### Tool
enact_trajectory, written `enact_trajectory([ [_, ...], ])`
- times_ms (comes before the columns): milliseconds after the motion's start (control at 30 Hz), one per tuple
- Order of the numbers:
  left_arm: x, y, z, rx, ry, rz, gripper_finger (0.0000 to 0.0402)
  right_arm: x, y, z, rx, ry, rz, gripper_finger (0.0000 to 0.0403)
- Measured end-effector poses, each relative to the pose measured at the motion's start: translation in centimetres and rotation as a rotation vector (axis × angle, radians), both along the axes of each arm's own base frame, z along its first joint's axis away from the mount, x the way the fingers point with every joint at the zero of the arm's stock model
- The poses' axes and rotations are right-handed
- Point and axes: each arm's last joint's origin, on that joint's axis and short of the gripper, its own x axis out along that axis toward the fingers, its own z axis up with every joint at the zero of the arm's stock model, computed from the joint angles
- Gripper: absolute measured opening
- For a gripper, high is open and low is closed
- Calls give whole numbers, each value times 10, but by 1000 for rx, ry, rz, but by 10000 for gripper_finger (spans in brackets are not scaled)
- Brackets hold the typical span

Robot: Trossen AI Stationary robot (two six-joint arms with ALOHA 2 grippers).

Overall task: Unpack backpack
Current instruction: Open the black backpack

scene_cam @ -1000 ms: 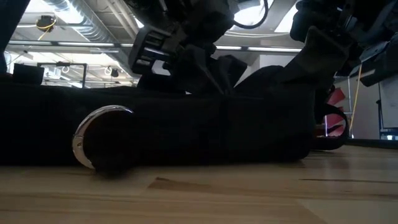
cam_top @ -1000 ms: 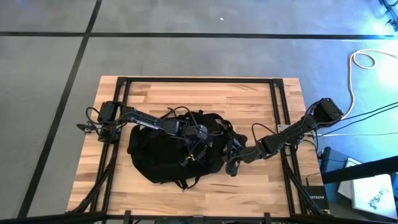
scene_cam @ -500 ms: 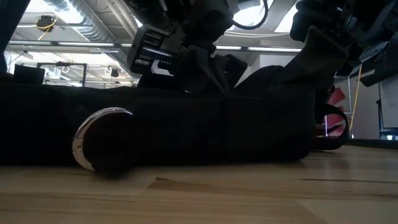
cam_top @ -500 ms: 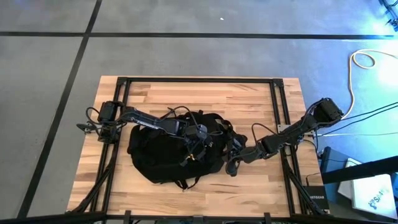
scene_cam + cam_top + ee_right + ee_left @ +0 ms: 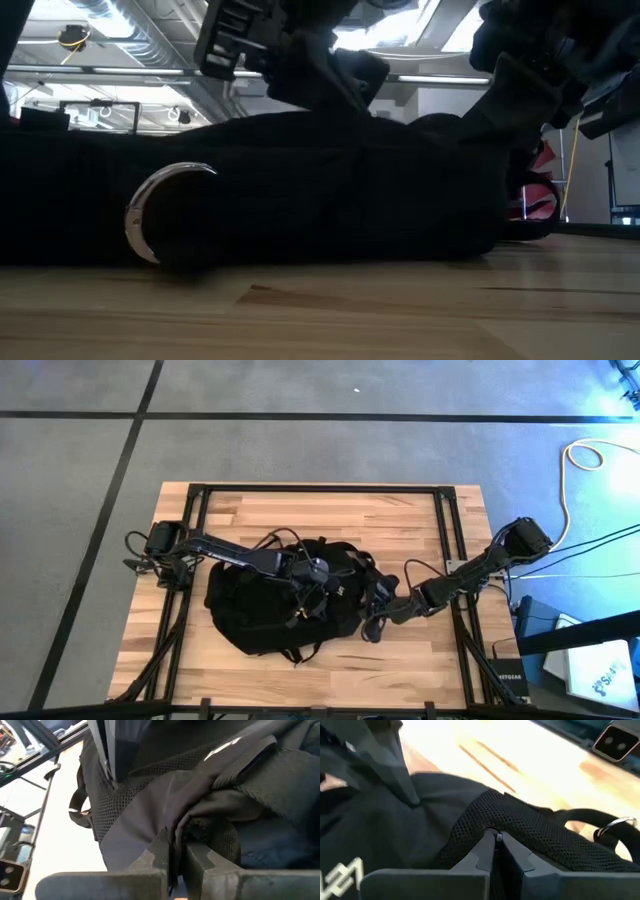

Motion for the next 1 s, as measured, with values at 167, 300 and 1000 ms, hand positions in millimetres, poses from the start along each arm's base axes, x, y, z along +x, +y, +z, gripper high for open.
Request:
enact_trajectory([
  [167,-1,-3,-4,-1,19,11,0,0,-1,-1,-12,4,-16,2],
  [300,-1,-4,-2,7,12,13,0,0,-1,-1,-16,5,-22,2],
  [1000,-5,-5,-5,0,58,17,2,-30,-19,12,-90,156,-148,2],
])
